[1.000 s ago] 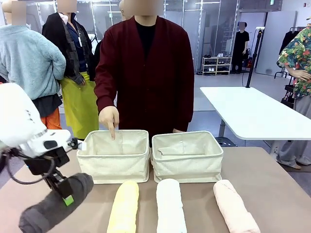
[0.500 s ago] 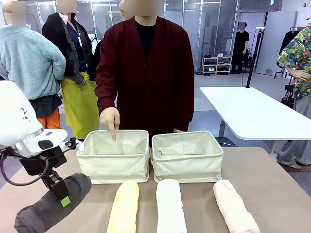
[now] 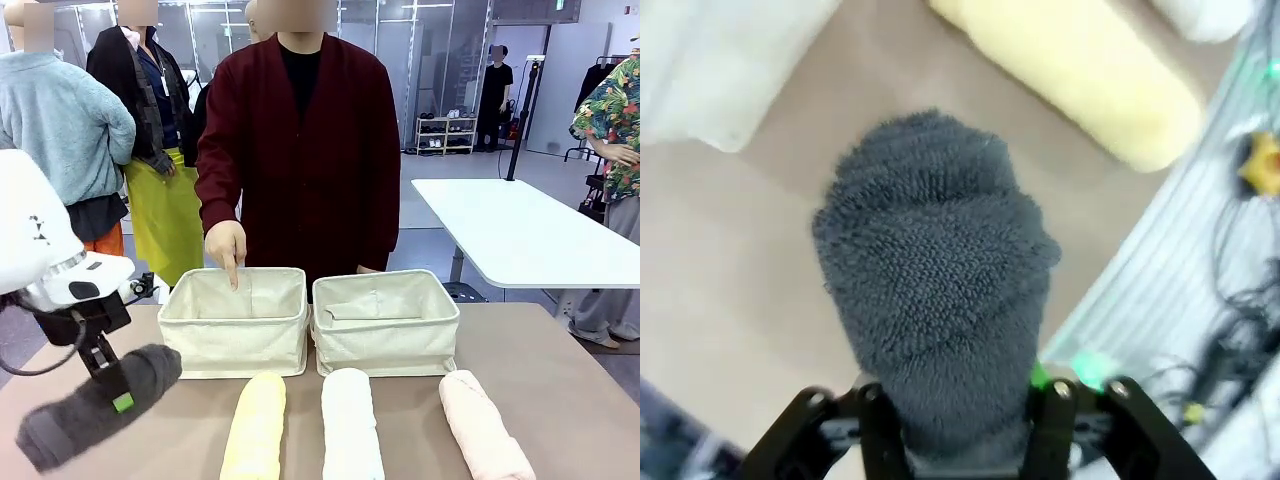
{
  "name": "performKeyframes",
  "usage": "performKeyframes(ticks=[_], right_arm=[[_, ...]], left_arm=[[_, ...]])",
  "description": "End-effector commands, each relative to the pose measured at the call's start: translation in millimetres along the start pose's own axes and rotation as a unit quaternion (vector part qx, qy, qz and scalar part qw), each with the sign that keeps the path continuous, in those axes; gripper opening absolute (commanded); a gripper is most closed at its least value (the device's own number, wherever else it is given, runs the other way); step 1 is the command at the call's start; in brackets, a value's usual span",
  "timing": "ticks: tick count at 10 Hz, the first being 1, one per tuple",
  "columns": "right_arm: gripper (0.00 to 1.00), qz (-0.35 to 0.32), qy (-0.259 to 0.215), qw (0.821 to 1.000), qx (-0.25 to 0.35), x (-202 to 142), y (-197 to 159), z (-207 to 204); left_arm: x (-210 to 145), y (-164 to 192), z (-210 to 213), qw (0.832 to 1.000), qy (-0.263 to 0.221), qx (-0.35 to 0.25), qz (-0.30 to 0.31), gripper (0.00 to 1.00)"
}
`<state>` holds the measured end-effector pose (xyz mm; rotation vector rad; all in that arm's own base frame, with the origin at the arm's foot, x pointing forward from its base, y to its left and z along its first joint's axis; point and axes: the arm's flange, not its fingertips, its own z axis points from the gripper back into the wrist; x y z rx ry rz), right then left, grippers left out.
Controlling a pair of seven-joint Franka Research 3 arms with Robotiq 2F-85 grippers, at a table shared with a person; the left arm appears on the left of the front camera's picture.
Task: Divide the towels into two baskets.
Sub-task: Pick up one hotel-folded towel and place it in the Fabric basket indicated by the person.
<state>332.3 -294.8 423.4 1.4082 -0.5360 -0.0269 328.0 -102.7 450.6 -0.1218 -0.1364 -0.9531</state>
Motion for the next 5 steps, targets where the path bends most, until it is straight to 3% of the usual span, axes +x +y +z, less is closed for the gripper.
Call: performKeyframes(ticks=[1,3,5], right_arm=[[1.00,0.000,-0.001,1.000,0.002,0.3,4.8,0.6],[1.00,0.000,-0.001,1.000,0.002,0.3,4.8,0.6],[1.00,0.000,-0.001,1.000,0.002,0.3,4.8,0.6]], left_arm=[[43.8,-5.9,31.2,0.995,0.025,0.047,-0.083,0.40],[92.0,-0.9,55.2,0.985,0.032,0.060,-0.159,0.40],[142.8,7.6,67.0,0.965,0.029,0.128,-0.228,0.40]])
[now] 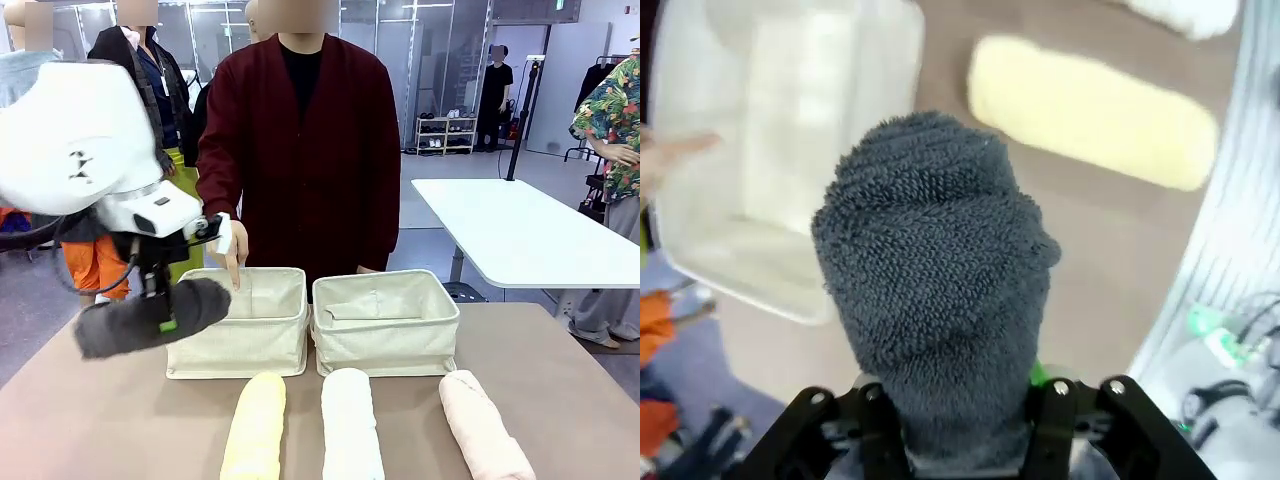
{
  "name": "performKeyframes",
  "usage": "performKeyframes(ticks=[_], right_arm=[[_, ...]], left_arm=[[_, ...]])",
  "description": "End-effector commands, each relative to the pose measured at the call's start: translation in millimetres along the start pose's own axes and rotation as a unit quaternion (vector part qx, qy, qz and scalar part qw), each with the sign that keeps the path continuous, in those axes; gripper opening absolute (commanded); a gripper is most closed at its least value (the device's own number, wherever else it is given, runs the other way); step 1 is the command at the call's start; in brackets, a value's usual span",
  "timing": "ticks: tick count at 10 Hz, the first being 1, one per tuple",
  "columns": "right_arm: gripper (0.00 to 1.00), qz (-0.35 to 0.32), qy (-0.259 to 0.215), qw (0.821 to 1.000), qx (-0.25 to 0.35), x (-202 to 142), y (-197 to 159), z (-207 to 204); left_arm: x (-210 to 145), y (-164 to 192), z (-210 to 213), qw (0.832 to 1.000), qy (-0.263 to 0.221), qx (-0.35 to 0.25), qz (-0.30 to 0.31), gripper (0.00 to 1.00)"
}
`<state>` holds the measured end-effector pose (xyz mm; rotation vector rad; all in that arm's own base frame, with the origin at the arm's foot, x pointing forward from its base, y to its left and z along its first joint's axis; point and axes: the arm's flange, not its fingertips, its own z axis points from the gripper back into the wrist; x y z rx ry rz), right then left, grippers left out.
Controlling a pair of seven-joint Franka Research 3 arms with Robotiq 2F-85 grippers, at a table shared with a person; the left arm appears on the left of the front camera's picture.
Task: Divide the towels into two baskets.
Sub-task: Pick up one hotel-folded towel and place it in the Fabric basket indicated by the person.
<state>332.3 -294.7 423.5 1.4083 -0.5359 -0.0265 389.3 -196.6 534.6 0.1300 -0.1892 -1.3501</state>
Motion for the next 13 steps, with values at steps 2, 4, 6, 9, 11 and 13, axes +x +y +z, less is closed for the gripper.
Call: performKeyframes(ticks=[2,4,6,9,11,13], right_arm=[[1.00,0.000,-0.002,1.000,0.002,0.2,4.7,0.6],[1.00,0.000,-0.002,1.000,0.002,0.2,4.7,0.6],[1.00,0.000,-0.002,1.000,0.002,0.2,4.7,0.6],[1.00,0.000,-0.002,1.000,0.002,0.2,4.7,0.6],[1.00,0.000,-0.002,1.000,0.002,0.2,4.7,0.6],[1.00,0.000,-0.002,1.000,0.002,0.2,4.7,0.6]], left_arm=[[38.7,69.5,-10.6,0.992,0.044,0.046,-0.110,0.40],[46.5,108.8,-32.6,0.986,0.046,0.021,-0.160,0.40],[52.8,130.3,-45.8,0.976,0.025,-0.001,-0.214,0.40],[63.9,156.2,-79.3,0.978,-0.013,-0.043,-0.204,0.40],[75.7,167.0,-113.5,0.981,-0.015,-0.063,-0.181,0.40],[80.2,169.0,-136.4,0.978,-0.011,-0.084,-0.189,0.40]])
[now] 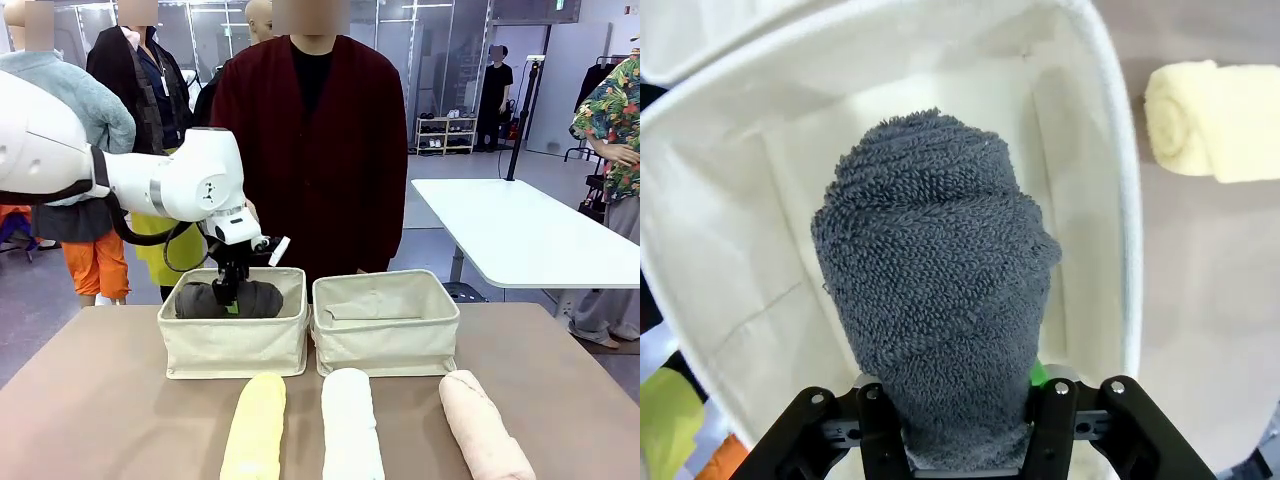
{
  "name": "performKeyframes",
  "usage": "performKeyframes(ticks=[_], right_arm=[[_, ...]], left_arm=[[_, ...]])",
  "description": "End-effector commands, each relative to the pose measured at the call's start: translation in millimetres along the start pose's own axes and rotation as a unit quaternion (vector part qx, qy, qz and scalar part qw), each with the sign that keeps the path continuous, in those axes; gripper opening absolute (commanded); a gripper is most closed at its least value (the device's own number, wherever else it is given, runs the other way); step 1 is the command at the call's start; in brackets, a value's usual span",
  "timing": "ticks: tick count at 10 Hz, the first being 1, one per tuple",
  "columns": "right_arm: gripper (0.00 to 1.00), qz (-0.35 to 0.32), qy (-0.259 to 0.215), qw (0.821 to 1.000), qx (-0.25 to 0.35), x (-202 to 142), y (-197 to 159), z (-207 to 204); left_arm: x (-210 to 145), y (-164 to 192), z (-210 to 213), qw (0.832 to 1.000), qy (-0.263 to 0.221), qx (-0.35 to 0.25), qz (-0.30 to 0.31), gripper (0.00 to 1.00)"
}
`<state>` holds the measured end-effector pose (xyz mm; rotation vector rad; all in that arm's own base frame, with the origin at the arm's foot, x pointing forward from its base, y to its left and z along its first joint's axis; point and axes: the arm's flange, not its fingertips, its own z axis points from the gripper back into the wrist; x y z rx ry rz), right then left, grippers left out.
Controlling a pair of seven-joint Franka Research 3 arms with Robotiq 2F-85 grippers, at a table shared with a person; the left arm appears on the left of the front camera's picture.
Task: Divide the towels into two baskets.
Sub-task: Pick up one hotel-folded towel and place it in the Fabric basket indicated by the person.
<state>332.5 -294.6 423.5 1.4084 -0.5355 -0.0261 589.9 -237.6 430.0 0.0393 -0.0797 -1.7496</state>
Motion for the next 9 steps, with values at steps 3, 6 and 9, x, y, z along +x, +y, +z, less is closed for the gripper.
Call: performKeyframes(ticks=[3,6,9], right_arm=[[1.00,0.000,-0.002,1.000,0.002,0.1,4.7,0.8],[1.00,0.000,-0.002,1.000,0.002,0.1,4.7,0.8],[1.00,0.000,-0.002,1.000,0.002,0.1,4.7,0.8]], left_arm=[[3.7,13.7,-26.2,0.999,0.000,-0.047,0.004,0.40],[4.3,13.6,-31.5,0.998,0.004,-0.056,0.019,0.75],[3.8,12.7,-26.2,0.998,0.002,-0.045,0.034,1.00]])
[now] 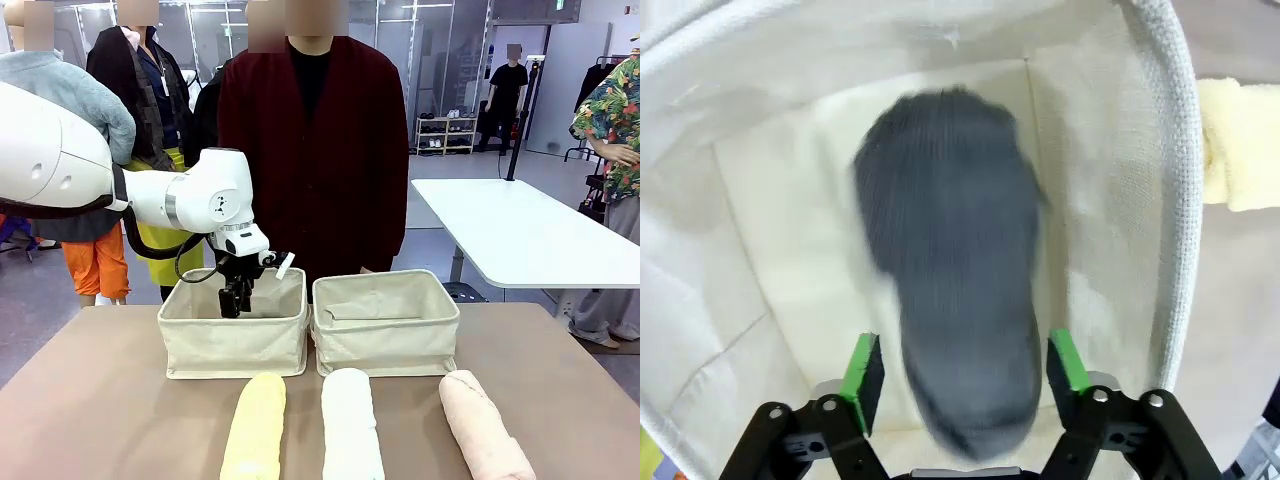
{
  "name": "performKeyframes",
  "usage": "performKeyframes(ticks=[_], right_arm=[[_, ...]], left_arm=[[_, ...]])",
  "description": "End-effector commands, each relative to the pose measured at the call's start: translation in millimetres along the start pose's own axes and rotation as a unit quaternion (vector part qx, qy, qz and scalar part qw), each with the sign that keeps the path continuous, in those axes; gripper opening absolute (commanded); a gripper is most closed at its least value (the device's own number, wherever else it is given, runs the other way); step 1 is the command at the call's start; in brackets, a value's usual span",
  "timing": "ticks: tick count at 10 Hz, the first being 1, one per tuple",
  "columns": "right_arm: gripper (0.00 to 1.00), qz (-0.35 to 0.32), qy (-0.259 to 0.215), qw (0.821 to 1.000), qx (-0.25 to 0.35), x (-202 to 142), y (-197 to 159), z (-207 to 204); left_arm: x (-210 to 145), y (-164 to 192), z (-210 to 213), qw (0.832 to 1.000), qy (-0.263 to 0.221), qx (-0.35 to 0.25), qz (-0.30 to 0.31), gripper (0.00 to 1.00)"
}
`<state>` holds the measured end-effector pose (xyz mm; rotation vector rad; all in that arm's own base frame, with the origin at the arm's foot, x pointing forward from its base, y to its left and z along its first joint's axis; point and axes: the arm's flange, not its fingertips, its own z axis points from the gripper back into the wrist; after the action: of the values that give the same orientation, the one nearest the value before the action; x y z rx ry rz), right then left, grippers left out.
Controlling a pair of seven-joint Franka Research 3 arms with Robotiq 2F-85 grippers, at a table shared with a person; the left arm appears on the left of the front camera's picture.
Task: Divide the towels into two baskets.
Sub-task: Pick up one hotel-folded towel and place it in the Fabric basket indicated by the person.
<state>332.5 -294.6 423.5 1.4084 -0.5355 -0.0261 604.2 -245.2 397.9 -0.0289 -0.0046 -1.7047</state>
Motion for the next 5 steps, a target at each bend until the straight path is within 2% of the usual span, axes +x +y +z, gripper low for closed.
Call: performKeyframes(ticks=[1,3,4,5], right_arm=[[1.00,0.000,-0.002,1.000,0.002,0.2,4.7,0.8],[1.00,0.000,-0.002,1.000,0.002,0.2,4.7,0.8],[1.00,0.000,-0.002,1.000,0.002,0.2,4.7,0.8],[1.00,0.000,-0.002,1.000,0.002,0.2,4.7,0.8]], left_arm=[[-0.8,-3.4,12.6,1.000,0.000,0.006,0.019,1.00],[-2.4,-15.3,20.7,0.999,-0.002,0.021,0.046,1.00],[1.8,-0.2,10.5,1.000,-0.002,0.009,0.017,1.00],[1.8,-0.2,10.5,1.000,-0.002,0.009,0.017,1.00]])
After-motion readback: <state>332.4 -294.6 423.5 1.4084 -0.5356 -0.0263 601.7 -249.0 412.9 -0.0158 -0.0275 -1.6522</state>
